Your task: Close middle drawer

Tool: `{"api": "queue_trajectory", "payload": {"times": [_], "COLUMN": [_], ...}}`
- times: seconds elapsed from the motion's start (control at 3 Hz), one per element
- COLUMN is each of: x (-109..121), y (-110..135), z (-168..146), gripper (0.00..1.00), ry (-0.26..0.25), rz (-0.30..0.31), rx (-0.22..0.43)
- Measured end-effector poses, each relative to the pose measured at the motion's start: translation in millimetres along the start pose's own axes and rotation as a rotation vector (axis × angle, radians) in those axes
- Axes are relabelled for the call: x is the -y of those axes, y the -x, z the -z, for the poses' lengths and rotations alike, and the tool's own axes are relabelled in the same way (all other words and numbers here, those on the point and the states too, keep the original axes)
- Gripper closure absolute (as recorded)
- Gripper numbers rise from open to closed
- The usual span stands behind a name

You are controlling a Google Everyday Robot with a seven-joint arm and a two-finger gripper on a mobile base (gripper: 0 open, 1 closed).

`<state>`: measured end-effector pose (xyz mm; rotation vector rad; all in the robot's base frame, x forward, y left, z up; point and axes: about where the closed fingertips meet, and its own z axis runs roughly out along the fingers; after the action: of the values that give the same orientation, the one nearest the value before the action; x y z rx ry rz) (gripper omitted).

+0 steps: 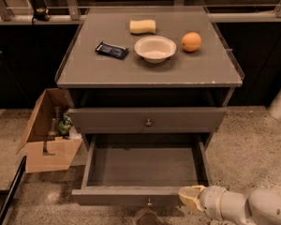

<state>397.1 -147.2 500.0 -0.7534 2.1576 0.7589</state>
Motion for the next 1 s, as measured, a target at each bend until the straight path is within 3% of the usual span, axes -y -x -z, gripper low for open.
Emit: {"api": "queue_trajectory", "payload": {"times": [0.67, 1.0], "x": [12.9, 17.3], "y": [-30.1, -48.0], "z": [-33.7, -47.0], "gripper": [1.00, 1.00], "ry": [0.024, 0.102], "rz": [-0.074, -0.048], "rx": [0.023, 0.006]}}
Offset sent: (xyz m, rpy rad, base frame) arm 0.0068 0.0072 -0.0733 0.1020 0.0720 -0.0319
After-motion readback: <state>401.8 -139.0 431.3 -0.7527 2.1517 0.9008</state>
